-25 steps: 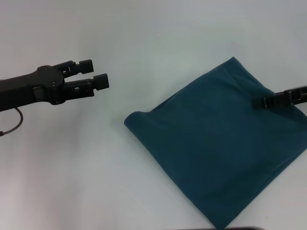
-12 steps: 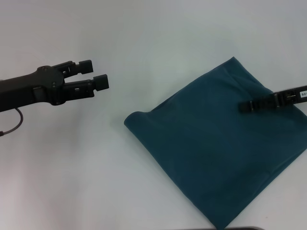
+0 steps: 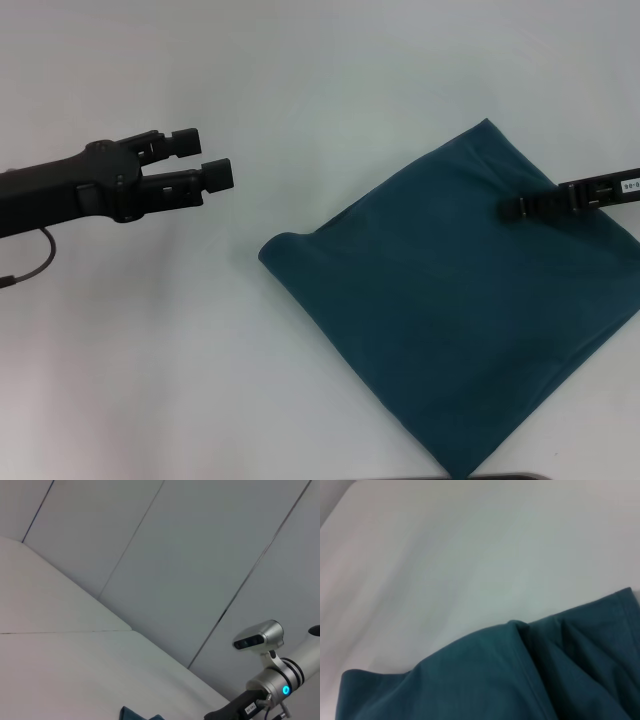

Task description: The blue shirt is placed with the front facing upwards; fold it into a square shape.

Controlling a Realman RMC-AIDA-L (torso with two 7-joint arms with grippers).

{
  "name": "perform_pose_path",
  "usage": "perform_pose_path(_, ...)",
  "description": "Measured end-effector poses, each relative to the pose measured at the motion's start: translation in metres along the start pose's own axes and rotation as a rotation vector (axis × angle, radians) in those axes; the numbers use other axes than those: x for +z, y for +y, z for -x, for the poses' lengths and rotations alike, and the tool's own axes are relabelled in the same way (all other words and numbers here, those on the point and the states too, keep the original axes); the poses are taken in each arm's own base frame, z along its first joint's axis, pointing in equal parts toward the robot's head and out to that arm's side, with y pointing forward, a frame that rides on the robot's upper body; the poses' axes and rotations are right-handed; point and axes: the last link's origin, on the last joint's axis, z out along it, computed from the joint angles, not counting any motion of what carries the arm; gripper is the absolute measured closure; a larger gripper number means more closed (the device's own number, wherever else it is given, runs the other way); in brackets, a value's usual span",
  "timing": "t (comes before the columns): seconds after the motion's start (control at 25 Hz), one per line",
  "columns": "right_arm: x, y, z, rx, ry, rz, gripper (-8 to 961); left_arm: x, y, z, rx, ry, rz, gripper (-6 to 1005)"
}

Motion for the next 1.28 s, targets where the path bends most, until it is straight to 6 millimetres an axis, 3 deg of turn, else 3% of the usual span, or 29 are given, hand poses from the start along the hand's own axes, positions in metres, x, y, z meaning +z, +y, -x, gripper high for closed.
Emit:
perform_pose_path(0.6, 0.011, 0.009, 0.007, -0.04, 0.052, 0.016, 354, 0.002, -0.001, -0.004, 0.014, -0.008, 0.003, 62)
perform_pose_path(1.04, 0.013, 0.012, 0.011, -0.059, 0.069, 0.02, 785, 0.002, -0.003, -0.005, 0.017, -0.009, -0.005, 63)
perform_pose_path(1.28, 0.014, 0.015, 0.015, -0.073, 0.066, 0.027, 929, 0.004, -0.004, -0.007, 0.02, -0.008, -0.009, 63)
